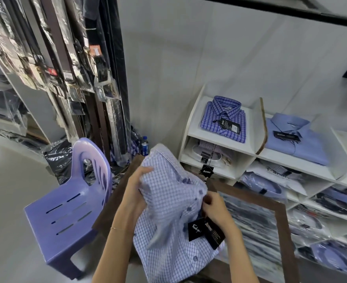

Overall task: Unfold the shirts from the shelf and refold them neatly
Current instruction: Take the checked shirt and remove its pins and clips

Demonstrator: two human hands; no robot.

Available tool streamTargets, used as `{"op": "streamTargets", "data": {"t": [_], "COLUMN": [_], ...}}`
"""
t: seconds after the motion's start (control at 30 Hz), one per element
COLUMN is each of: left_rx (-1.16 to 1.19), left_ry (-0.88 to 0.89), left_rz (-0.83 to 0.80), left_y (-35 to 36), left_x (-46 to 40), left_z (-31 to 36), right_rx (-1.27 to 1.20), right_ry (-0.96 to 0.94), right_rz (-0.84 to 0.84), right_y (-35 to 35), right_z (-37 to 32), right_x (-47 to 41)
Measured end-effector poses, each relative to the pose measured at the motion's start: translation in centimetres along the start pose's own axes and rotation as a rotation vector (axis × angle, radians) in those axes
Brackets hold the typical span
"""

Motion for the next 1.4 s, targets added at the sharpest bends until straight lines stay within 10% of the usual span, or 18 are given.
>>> {"op": "streamTargets", "data": {"t": [0.23, 0.7, 0.97, 1.4], "left_rx": [0.076, 0.057, -0.7, -0.834], "left_ry": [0.302, 0.393, 0.364, 0.792], "left_rz": [-0.072, -0.34, -0.356, -0.505], "left_y": [6.3, 5.5, 3.7, 15.5], "left_x": [4.2, 2.4, 0.6, 2.3], "left_z": [7.2, 15.5, 21.0, 27.0], "right_rx": [-0.279, -0.465, -0.371, -0.048], "right_ry": [-0.236, -0.198, -0.308, -0.538], "right_rz": [0.231, -0.428, 0.047, 0.546], "right_y": [-6.6, -6.2, -15.4, -30.4], "right_z": [-7.7, -13.4, -14.8, -24.5], "right_x": [-2.7, -5.1, -3.0, 3.3]}}
Point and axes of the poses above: each hand's wrist, its own x-axis away from the middle knuckle, its own y-axis out of the palm, z = x × y, the point moved 1 cm from there along -x, towards the middle knuckle, and after that the axes turned 5 degrees about z, right-handed, at the moved point
